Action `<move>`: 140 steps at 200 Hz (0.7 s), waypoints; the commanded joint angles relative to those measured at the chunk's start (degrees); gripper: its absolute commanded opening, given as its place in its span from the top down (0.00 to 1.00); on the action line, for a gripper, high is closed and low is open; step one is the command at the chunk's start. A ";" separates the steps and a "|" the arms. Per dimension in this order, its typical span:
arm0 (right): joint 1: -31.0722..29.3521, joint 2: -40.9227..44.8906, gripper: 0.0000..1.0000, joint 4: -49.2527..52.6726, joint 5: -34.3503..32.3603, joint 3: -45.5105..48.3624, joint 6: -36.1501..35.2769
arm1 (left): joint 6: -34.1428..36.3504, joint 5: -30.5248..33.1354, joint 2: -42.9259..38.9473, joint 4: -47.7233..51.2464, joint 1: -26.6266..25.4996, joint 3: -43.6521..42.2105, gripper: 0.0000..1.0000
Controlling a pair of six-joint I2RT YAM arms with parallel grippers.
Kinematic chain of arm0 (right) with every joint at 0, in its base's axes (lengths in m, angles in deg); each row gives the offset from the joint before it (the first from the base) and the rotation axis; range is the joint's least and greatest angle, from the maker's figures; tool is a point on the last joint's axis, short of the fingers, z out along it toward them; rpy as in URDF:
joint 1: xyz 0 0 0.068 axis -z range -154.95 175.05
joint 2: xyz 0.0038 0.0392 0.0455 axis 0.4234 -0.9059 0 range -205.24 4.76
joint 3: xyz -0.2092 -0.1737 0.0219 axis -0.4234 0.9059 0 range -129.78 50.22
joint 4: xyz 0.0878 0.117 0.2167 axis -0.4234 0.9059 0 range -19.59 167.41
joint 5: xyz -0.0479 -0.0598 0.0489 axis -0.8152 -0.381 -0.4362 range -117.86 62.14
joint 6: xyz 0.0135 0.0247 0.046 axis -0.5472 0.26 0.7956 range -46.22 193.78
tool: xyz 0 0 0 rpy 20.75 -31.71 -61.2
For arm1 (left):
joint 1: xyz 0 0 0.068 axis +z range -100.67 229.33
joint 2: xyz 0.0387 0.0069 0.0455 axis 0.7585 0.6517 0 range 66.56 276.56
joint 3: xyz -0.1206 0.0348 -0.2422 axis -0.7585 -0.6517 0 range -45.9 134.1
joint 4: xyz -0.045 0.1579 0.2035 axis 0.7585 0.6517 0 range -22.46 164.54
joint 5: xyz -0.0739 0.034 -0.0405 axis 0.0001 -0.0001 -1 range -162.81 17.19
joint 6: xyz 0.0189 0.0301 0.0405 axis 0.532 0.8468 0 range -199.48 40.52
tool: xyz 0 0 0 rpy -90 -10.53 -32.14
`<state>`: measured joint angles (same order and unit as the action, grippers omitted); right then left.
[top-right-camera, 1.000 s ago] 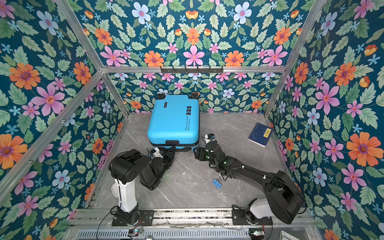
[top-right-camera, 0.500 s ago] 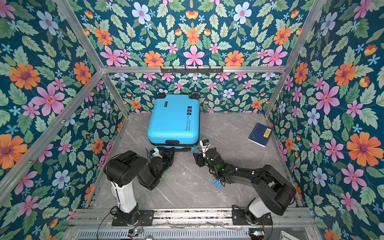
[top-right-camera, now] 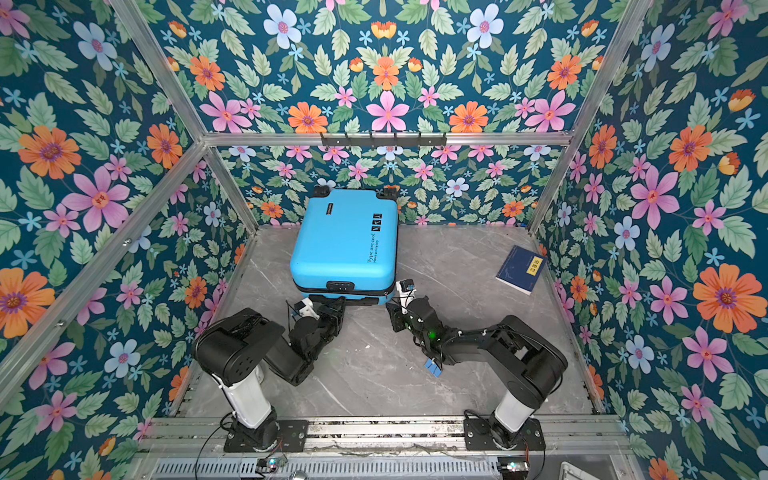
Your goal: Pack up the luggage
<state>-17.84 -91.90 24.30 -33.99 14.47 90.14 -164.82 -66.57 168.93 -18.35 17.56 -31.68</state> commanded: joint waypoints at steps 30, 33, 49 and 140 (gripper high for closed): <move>-0.08 -3.50 0.54 -3.00 -0.05 -4.07 0.29 | 6.06 -0.35 -0.79 -10.09 -0.05 0.46 1.00; -0.08 -3.70 0.54 -2.95 -0.17 -4.21 0.18 | 5.99 -0.40 -0.81 -10.09 0.00 0.46 1.00; -0.20 -4.33 0.54 -3.28 -0.26 -4.72 0.08 | 5.89 -0.64 -0.86 -10.09 -0.05 0.46 1.00; -0.17 -4.72 0.86 -2.96 -1.59 -5.34 -0.62 | 5.45 -0.70 -0.91 -10.09 -0.05 0.04 1.00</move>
<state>-17.93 -96.82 23.56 -34.49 9.58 90.10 -165.10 -65.85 168.67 -18.13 17.67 -31.77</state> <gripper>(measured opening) 0.167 0.213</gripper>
